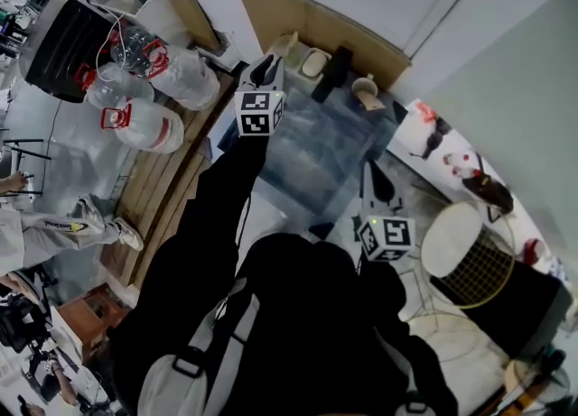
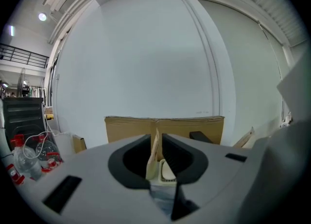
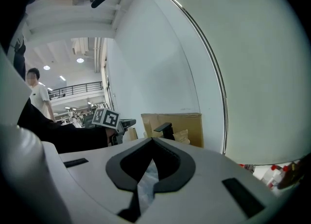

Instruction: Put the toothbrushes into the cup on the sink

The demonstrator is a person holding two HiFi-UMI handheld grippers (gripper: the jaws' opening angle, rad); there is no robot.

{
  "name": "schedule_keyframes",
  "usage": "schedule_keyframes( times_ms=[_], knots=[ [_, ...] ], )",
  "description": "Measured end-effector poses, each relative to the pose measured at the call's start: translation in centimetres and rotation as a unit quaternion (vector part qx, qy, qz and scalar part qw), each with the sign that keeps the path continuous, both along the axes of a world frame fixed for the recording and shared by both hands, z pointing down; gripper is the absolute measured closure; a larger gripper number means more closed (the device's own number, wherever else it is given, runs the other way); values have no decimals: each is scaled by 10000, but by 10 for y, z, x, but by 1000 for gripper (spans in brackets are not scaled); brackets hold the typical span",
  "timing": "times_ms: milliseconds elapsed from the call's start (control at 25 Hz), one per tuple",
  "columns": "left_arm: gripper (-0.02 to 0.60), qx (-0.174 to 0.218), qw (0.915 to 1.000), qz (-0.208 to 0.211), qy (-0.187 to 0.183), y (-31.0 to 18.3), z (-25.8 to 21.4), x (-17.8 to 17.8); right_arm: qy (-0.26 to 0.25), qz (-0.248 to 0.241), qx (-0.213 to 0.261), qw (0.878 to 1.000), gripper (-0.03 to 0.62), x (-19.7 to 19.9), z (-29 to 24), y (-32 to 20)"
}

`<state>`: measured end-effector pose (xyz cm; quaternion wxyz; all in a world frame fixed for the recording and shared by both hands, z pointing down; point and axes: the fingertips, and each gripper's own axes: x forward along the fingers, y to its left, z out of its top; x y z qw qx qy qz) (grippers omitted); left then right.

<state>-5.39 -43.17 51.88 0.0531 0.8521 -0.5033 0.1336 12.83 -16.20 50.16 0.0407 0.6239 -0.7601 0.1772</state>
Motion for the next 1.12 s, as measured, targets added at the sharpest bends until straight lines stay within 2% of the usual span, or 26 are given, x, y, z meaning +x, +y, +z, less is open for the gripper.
schedule_keyframes(
  times_ms=[360,560,760,960,1120],
  knots=[
    [520,154,9992,-142,337,56,-40,-17,70,-240,283,9993,592,-7,-20,-1],
    [567,212,9983,-168,510,95,-51,-23,37,-244,314,9992,592,-8,-24,-2],
    [580,242,9981,-104,550,136,-45,-21,-140,-318,285,9990,592,-12,-18,0],
    [580,129,9986,-128,505,164,-29,-24,-14,-575,394,9976,592,-21,-18,-1],
    [580,167,9984,-76,531,182,-20,-22,-4,-562,399,9976,592,-22,-12,1]
  ],
)
